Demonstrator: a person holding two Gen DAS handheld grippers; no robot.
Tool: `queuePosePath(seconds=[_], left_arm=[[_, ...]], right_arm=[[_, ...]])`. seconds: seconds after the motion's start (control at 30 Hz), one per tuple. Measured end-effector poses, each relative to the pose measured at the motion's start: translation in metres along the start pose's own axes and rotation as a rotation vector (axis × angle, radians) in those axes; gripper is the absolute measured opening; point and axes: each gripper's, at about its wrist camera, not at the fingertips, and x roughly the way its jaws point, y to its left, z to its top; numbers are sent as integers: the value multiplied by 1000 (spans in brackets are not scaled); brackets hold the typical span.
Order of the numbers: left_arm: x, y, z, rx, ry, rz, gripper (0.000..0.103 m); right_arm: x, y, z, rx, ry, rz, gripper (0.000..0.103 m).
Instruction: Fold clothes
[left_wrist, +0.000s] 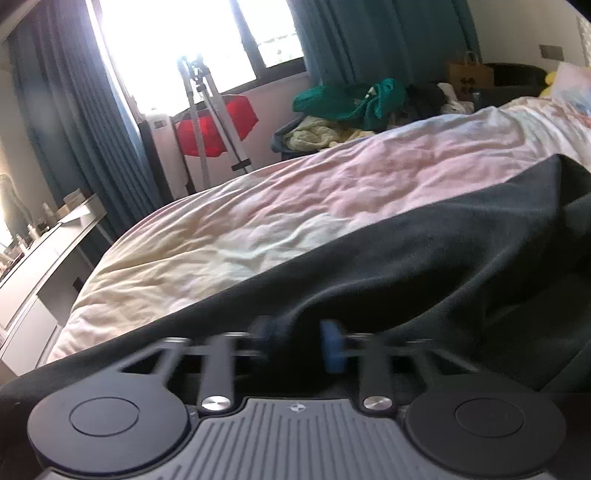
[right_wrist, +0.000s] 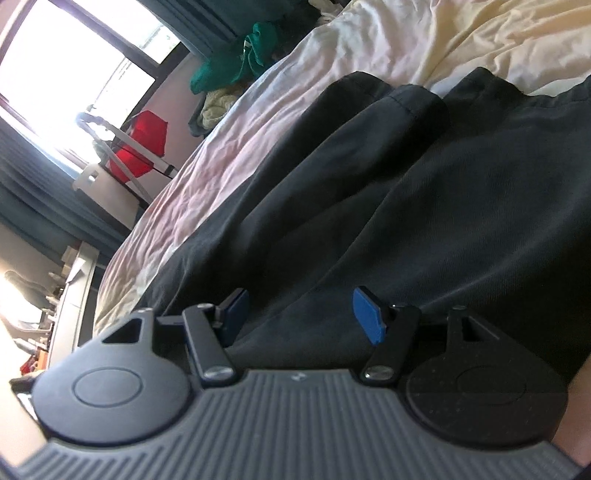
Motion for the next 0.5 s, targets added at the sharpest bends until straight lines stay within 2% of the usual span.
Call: queuePosePath(seconds=[0.2, 0.37, 0.5], left_arm=[[-44, 16, -2, -50, -40, -79, 0], [-98, 26, -15, -90, -85, -126, 0], [-129, 38, -35, -177, -85, -135, 0]], right_arm=[[-9, 5, -4, -13, -3, 17, 66], [-12, 8, -6, -29, -11, 11, 66], [-10, 10, -9, -45, -11, -6, 66]])
